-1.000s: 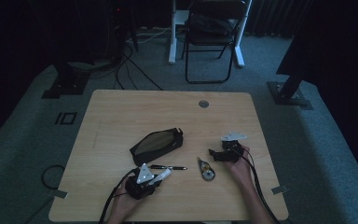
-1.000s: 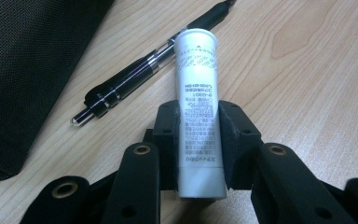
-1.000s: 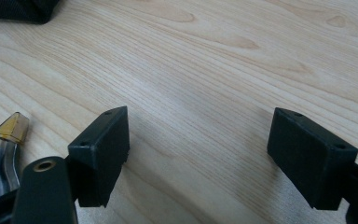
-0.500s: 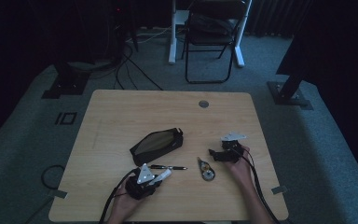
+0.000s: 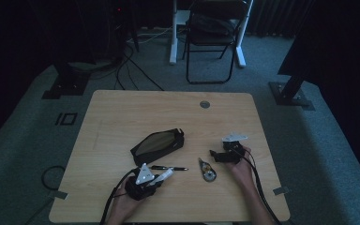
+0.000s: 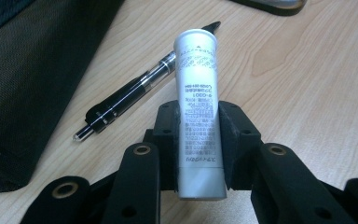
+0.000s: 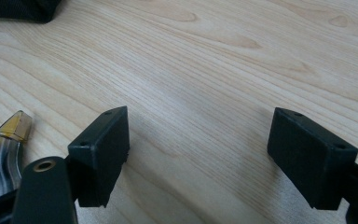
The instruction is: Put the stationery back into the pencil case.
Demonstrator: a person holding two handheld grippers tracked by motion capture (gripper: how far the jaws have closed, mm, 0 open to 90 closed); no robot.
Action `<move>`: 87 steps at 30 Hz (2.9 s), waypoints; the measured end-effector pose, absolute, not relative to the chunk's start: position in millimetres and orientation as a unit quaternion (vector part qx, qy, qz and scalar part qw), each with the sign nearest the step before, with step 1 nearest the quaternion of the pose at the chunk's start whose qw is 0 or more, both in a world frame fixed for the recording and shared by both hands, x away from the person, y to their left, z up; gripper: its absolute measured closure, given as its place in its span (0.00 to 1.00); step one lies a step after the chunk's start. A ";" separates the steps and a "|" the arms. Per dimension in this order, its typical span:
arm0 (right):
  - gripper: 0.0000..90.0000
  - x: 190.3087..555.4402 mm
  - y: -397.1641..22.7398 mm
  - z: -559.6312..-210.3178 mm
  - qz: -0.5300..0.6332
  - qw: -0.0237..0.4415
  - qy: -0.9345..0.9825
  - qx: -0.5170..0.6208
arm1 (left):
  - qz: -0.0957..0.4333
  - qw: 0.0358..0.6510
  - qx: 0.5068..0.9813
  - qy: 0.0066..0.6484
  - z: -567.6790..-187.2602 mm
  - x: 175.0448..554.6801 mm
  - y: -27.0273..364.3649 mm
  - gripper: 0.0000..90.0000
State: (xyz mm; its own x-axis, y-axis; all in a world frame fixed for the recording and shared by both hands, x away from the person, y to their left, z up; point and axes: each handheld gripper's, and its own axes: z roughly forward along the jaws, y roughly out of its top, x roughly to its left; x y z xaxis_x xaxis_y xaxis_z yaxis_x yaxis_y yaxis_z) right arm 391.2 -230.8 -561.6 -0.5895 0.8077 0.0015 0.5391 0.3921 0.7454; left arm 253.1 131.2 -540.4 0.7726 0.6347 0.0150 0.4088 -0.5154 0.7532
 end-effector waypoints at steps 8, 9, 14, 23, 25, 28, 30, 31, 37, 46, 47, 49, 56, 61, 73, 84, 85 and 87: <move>0.23 391.2 -230.8 -561.6 0.364 0.184 0.814 0.414 | 0.149 0.392 0.858 0.297 -531.7 251.3 133.5 0.79; 0.23 391.2 -230.8 -561.6 0.364 0.184 0.814 0.414 | 0.149 0.393 0.857 0.298 -530.6 251.0 133.9 0.79; 0.23 391.2 -230.8 -561.6 0.364 0.184 0.814 0.414 | 0.152 0.397 0.855 0.297 -526.1 250.7 137.4 0.79; 0.23 391.2 -230.9 -561.6 0.364 0.184 0.814 0.414 | 0.154 0.406 0.851 0.296 -516.5 251.4 143.4 0.79; 0.23 391.2 -230.9 -561.6 0.364 0.184 0.814 0.414 | 0.156 0.408 0.849 0.296 -513.8 251.6 144.6 0.79; 0.23 391.2 -230.9 -561.6 0.364 0.184 0.814 0.414 | 0.159 0.409 0.849 0.295 -509.7 252.4 146.7 0.79; 0.23 391.2 -230.9 -561.6 0.364 0.184 0.814 0.414 | 0.160 0.411 0.848 0.295 -507.2 252.9 148.1 0.79; 0.23 391.2 -230.9 -561.6 0.364 0.184 0.814 0.414 | 0.161 0.412 0.847 0.295 -506.0 253.3 149.0 0.79; 0.23 391.2 -230.9 -561.6 0.364 0.184 0.814 0.414 | 0.163 0.411 0.848 0.291 -500.0 256.6 152.4 0.79; 0.23 391.2 -230.9 -561.6 0.364 0.184 0.814 0.414 | 0.166 0.413 0.848 0.289 -492.7 262.8 154.3 0.79; 0.23 391.2 -230.9 -561.6 0.364 0.184 0.814 0.414 | 0.167 0.413 0.848 0.288 -492.2 263.5 154.8 0.79; 0.23 391.2 -230.9 -561.6 0.364 0.184 0.814 0.414 | 0.166 0.413 0.847 0.290 -491.4 264.5 155.9 0.79; 0.23 391.3 -230.9 -561.6 0.364 0.184 0.814 0.414 | 0.167 0.413 0.847 0.291 -488.1 266.7 159.2 0.79; 0.23 391.2 -230.9 -561.6 0.364 0.184 0.814 0.414 | 0.170 0.412 0.847 0.289 -484.8 268.2 160.3 0.79; 0.23 391.2 -230.9 -561.6 0.364 0.184 0.814 0.414 | 0.190 0.419 0.837 0.296 -471.0 273.9 168.9 0.79; 0.23 391.3 -230.9 -561.6 0.364 0.184 0.814 0.413 | 0.202 0.425 0.831 0.296 -459.7 278.8 172.6 0.79; 0.23 391.3 -230.9 -561.6 0.364 0.184 0.814 0.413 | 0.204 0.425 0.831 0.296 -458.7 279.4 172.9 0.79; 0.23 391.2 -230.9 -561.6 0.364 0.184 0.814 0.414 | 0.206 0.425 0.830 0.296 -456.7 280.6 173.2 0.79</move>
